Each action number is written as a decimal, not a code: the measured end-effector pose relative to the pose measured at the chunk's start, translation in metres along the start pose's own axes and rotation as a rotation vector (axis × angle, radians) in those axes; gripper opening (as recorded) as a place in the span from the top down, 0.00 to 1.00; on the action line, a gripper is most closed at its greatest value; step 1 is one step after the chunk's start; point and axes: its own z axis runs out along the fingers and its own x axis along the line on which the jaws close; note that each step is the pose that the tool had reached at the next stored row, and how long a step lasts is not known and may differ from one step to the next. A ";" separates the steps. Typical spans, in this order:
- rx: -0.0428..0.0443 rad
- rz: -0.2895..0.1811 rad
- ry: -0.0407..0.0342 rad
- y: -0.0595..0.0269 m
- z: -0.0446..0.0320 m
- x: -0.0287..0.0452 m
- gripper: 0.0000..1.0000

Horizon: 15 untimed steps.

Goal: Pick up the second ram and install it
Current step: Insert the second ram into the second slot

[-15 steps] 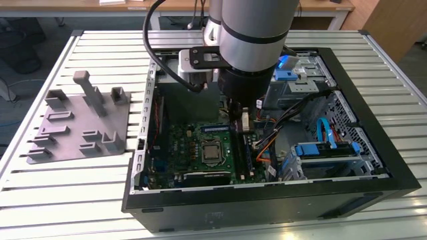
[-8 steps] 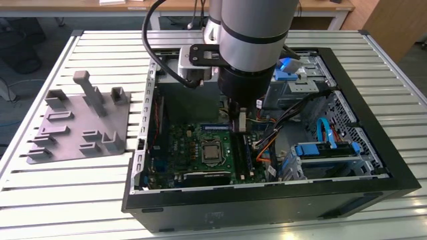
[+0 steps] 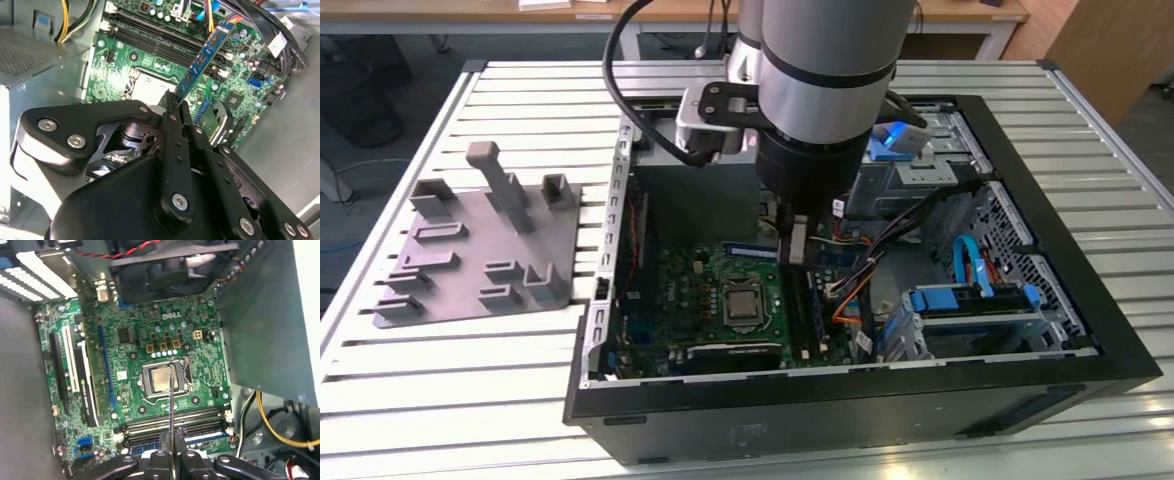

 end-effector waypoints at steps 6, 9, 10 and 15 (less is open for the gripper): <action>0.0050 0.081 -0.0002 0.0000 0.0002 0.0000 0.86; 0.0069 0.111 -0.0002 0.0000 0.0003 0.0001 0.86; 0.0074 0.120 -0.0002 0.0000 0.0003 0.0001 0.86; 0.0106 0.171 -0.0004 -0.0001 0.0005 0.0003 0.86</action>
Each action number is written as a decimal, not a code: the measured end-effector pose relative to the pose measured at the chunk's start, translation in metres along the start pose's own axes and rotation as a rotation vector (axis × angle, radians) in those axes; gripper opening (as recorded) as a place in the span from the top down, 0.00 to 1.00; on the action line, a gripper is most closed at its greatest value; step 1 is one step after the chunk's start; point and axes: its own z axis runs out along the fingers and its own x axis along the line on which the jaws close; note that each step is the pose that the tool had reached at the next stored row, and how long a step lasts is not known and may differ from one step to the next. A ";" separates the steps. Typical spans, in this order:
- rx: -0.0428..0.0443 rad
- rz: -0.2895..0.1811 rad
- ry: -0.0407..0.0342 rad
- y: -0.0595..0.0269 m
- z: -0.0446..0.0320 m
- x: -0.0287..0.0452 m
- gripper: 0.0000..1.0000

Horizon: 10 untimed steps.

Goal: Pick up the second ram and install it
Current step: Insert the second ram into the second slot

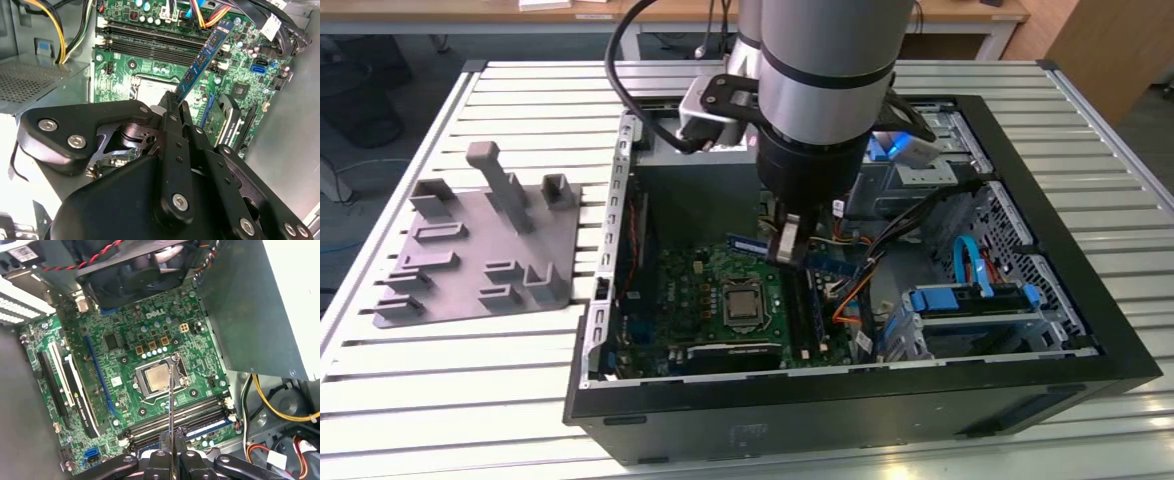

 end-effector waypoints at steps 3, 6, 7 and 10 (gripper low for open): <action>0.0018 0.029 0.0001 0.0000 0.0000 0.0001 0.86; 0.0037 0.060 -0.0001 0.0000 0.0002 0.0000 0.86; 0.0044 0.070 -0.0001 0.0000 0.0002 0.0000 0.86; 0.0062 0.101 -0.0001 0.0000 0.0004 0.0000 0.86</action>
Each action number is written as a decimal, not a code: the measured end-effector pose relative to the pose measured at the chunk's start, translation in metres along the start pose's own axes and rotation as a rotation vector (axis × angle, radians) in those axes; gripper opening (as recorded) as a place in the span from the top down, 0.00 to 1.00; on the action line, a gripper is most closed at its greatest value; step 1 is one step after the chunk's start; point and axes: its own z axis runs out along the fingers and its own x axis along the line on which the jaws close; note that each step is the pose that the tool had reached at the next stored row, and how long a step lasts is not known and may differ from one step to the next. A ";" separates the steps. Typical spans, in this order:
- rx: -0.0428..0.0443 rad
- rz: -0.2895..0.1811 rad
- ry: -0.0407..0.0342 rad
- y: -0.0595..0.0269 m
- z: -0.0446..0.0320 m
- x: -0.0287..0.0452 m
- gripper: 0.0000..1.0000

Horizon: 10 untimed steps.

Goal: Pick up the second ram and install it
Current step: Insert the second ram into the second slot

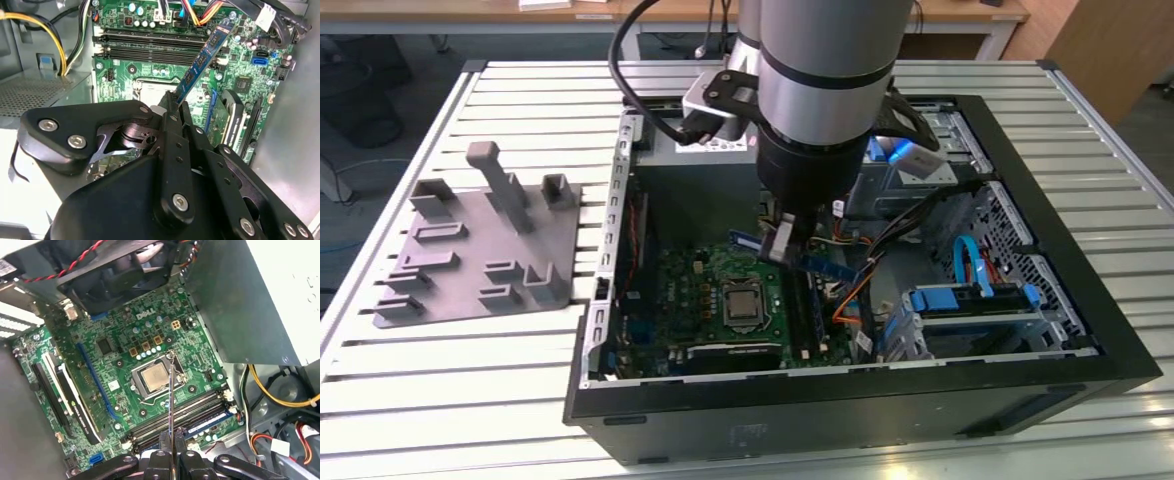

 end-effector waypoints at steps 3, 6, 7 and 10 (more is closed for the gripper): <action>0.0017 0.027 -0.0001 0.0000 0.0001 0.0000 0.86; 0.0034 0.055 -0.0001 0.0000 0.0002 0.0000 0.86; 0.0040 0.065 -0.0001 0.0000 0.0003 0.0000 0.86; 0.0057 0.093 -0.0002 0.0000 0.0004 0.0000 0.86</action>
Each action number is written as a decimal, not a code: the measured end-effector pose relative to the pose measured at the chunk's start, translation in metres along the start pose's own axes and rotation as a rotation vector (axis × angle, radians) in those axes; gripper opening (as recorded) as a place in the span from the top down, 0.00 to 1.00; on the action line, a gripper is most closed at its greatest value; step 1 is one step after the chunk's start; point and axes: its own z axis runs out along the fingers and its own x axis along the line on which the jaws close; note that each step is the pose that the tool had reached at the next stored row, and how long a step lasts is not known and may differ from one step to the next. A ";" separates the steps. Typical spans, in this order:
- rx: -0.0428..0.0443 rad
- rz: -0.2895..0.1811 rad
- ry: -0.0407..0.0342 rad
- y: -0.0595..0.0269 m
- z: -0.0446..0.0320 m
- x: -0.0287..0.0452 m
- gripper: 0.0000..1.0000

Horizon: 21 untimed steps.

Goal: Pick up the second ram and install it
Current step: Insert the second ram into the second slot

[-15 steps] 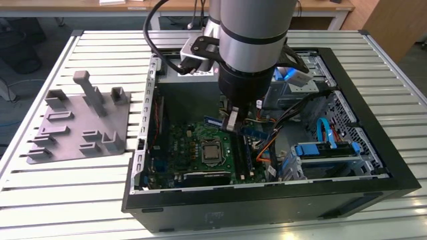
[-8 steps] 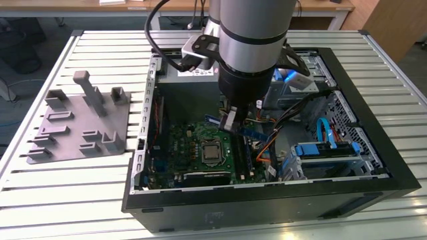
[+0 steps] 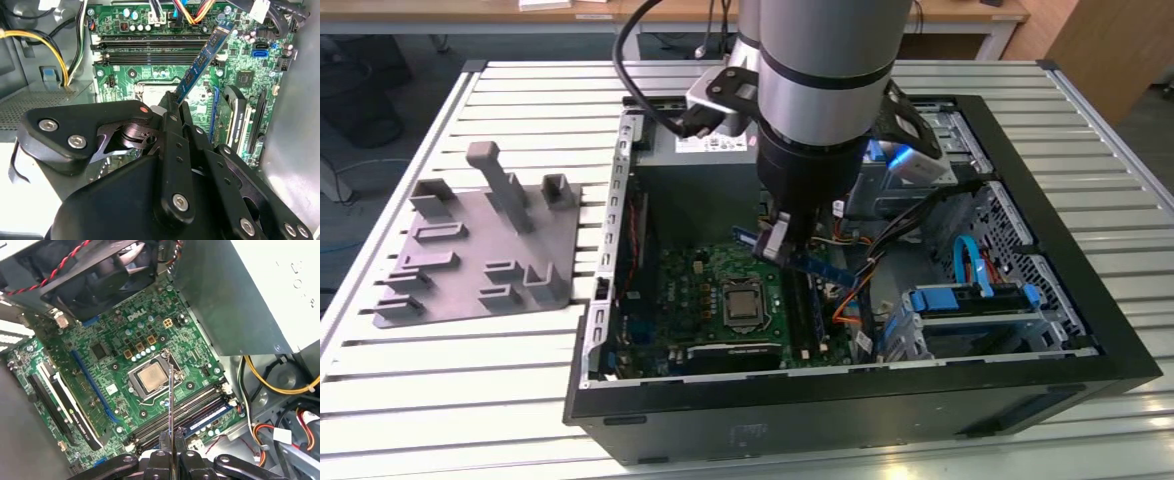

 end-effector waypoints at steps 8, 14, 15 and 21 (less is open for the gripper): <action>0.0043 0.070 -0.0001 0.0000 0.0004 0.0000 0.86; 0.0076 0.123 -0.0002 0.0000 0.0007 0.0001 0.86; 0.0082 0.133 -0.0002 0.0000 0.0008 0.0000 0.86; 0.0117 0.191 -0.0004 0.0000 0.0011 0.0001 0.86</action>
